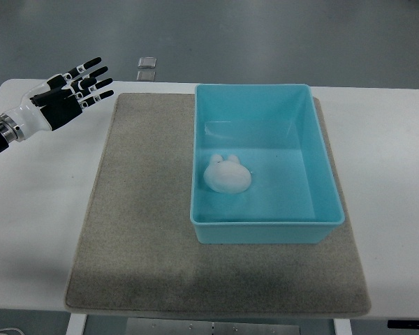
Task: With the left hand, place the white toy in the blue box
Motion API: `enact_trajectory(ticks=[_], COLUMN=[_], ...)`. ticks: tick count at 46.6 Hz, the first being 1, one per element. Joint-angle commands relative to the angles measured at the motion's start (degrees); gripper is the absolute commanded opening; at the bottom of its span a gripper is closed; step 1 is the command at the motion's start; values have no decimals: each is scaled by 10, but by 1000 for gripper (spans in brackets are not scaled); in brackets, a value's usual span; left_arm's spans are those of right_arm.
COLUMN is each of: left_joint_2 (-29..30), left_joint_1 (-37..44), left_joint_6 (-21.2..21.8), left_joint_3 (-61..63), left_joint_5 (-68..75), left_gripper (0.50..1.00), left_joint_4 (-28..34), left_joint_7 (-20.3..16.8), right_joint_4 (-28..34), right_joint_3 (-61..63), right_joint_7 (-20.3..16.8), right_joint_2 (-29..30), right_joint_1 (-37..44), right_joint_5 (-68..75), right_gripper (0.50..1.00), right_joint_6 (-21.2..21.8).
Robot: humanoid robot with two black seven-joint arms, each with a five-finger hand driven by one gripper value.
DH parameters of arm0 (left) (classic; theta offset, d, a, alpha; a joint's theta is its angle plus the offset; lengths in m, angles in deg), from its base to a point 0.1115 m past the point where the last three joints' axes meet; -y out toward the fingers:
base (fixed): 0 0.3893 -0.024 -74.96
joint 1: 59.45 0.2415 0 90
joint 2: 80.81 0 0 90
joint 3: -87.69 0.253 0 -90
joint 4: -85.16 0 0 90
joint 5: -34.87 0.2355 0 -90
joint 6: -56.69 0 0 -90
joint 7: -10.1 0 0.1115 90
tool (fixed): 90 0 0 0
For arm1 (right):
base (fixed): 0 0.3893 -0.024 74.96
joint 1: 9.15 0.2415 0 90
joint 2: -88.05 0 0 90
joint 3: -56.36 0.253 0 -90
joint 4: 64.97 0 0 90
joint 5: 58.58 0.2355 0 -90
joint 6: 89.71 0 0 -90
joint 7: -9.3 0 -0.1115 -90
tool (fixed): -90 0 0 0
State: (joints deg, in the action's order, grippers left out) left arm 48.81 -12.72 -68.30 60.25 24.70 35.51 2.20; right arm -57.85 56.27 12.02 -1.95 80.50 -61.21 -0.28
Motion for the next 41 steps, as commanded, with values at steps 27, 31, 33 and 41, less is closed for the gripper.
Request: enact_trajectory(ticks=[27,31,33,41], left_joint_2=[-33,-33,-33,-33], left_joint_1=[5,5,5,5], left_joint_6=[0,0,0,0], left_joint_3=[1,0,0,-1], left_joint_5=[-1,-2,-2,-2], left_gripper=[996,996,996,996], left_joint_4=[-2,-2,-1,-2], left_joint_7=[-1,-1,-1,-1], right_joint_4=[3,6,5,6], right_joint_3=[1,0,0,3], right_joint_7=[0,0,0,0], right_joint_2=[0,0,0,0], right_joint_1=[0,0,-2,-2], right_joint_5=[1,-1,-3,3], right_gripper=[936,936,936,936], right_joint_6=[6,6,6,6])
